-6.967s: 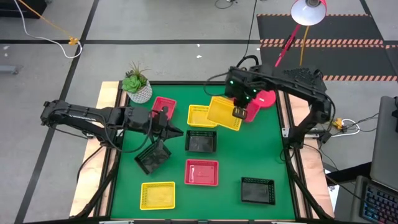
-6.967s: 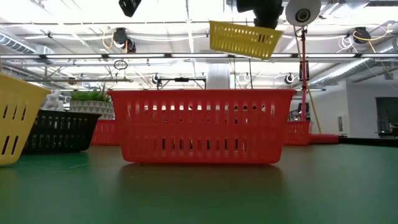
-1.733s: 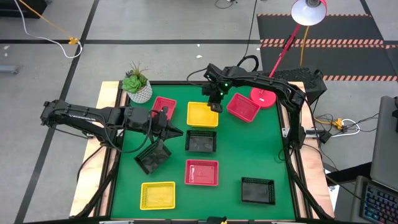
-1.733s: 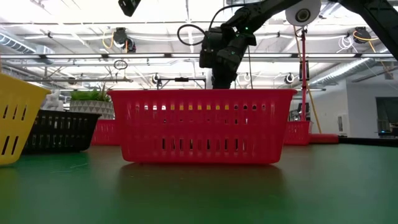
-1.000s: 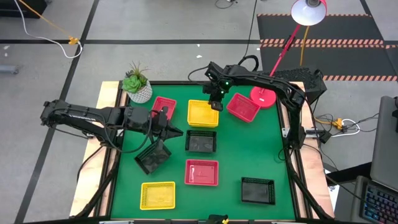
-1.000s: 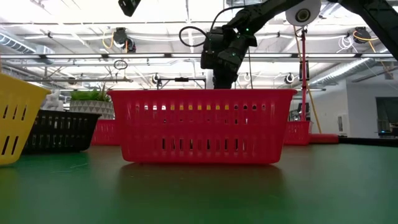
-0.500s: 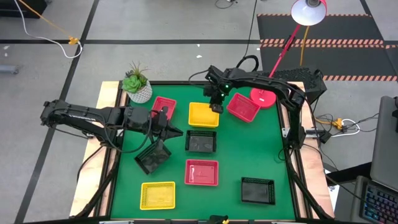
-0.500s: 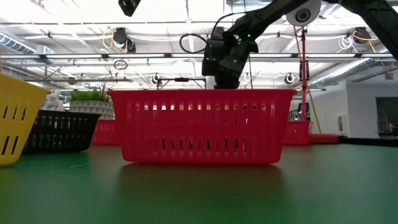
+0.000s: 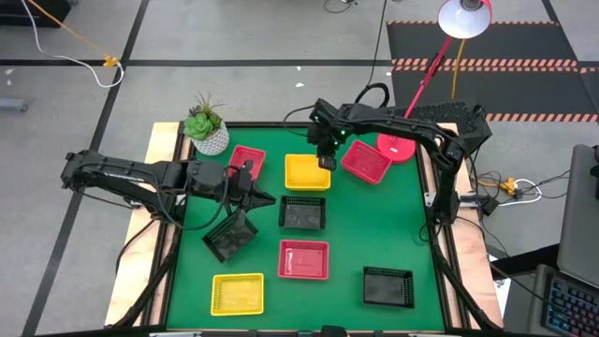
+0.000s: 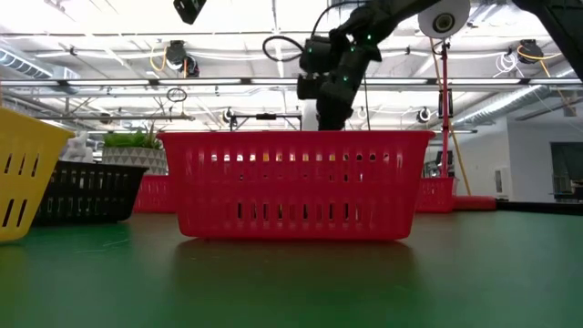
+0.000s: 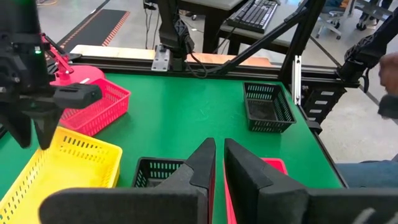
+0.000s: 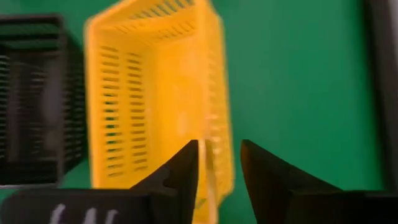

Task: Stack baskets by color
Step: Stack the middle right yellow basket on the top yellow basket

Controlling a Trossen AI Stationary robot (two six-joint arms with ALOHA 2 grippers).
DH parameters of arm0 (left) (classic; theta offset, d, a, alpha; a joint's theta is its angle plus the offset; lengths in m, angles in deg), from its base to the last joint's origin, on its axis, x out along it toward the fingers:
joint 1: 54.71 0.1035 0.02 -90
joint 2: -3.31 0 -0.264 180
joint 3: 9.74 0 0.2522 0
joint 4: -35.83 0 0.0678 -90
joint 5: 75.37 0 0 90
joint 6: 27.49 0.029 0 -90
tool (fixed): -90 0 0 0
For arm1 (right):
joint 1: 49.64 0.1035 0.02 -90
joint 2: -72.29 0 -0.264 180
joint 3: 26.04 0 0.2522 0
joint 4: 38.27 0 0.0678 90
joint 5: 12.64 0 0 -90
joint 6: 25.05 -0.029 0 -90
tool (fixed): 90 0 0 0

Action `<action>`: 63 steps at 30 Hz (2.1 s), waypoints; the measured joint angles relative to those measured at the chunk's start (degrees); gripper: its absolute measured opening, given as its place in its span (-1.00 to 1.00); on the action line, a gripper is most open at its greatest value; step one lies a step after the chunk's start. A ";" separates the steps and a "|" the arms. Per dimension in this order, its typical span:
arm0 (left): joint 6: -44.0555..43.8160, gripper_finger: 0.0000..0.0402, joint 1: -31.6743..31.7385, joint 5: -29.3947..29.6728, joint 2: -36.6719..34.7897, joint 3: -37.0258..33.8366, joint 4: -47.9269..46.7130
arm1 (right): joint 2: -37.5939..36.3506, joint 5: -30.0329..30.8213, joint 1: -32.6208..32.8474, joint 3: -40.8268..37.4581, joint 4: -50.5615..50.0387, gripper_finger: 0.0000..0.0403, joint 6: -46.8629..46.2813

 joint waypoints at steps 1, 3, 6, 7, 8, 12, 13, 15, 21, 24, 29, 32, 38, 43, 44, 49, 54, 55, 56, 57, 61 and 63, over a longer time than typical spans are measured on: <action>-0.02 -0.82 -0.02 0.00 0.02 0.00 0.00 | -0.55 2.55 0.41 0.00 0.02 -0.35 -1.44; -0.11 -0.82 0.00 0.00 0.02 0.00 -0.02 | -1.78 4.94 1.22 -0.41 0.61 -0.28 -3.99; -0.11 -0.82 -0.01 0.00 0.01 0.00 -0.03 | -4.00 6.00 2.26 -3.61 2.25 -0.24 -4.66; -0.11 -0.82 0.00 0.00 0.01 0.00 -0.02 | -4.70 6.34 2.46 -5.11 3.32 -0.23 -4.32; -0.11 -0.82 0.00 0.00 0.00 0.00 -0.03 | -5.59 6.95 2.56 -6.90 4.79 -0.24 -3.77; -0.11 -0.82 -0.01 0.00 0.02 0.00 -0.06 | -9.64 7.41 2.46 -13.97 10.82 -0.31 -3.63; -0.11 -0.82 -0.01 0.00 0.02 0.00 -0.05 | -10.68 7.39 2.40 -15.44 12.29 -0.34 -3.74; -0.09 -0.82 -0.01 0.00 0.01 0.00 -0.04 | -12.71 7.37 2.40 -17.97 14.46 -0.40 -3.87; -0.05 -0.82 0.00 0.00 0.02 0.00 0.03 | -16.48 7.10 2.41 -22.25 16.64 -0.64 -4.74; -0.05 -0.82 0.00 0.05 0.02 0.00 0.16 | -16.61 7.01 2.43 -23.88 18.50 -0.73 -4.75; -0.19 -0.82 0.00 0.15 0.02 0.00 1.19 | -16.61 7.12 2.89 -26.17 25.11 -0.71 -5.60; -0.24 -0.82 -0.02 0.15 0.02 0.00 1.31 | -16.61 7.20 3.16 -26.27 25.73 -0.59 -5.35; -0.12 -0.82 0.00 0.15 0.02 0.00 1.06 | -16.56 8.87 3.90 -26.27 24.20 -0.40 -4.67; -0.11 -0.82 0.00 0.15 0.02 0.00 1.09 | -16.51 11.65 4.02 -27.91 26.63 -0.43 -3.66; -0.11 -0.82 0.00 0.15 0.02 0.00 1.09 | -16.45 11.65 4.01 -28.18 27.32 -0.46 -3.72; -0.17 -0.82 0.00 0.15 0.02 0.00 1.51 | -16.30 11.58 4.02 -28.20 27.71 -0.68 -3.65; -0.20 -0.82 0.00 0.15 0.02 0.00 1.49 | -16.09 11.34 4.02 -28.22 26.72 -0.87 -3.37; -0.22 -0.82 0.00 0.15 0.02 0.00 1.49 | -16.10 11.27 4.02 -28.22 26.68 -0.88 -3.32; -0.20 -0.82 0.00 0.15 0.02 0.00 1.49 | -16.10 11.21 4.02 -28.22 26.70 -0.88 -3.34; -0.20 -0.82 0.00 0.15 0.02 0.00 1.49 | -16.06 11.22 4.02 -28.22 26.72 -0.88 -3.35; -0.28 -0.82 0.00 0.15 0.02 0.00 1.49 | -16.08 11.46 4.02 -28.22 27.01 -0.88 -3.41; -0.29 -0.82 0.00 0.15 0.02 0.00 1.48 | -16.08 11.45 4.02 -28.22 26.86 -0.94 -3.41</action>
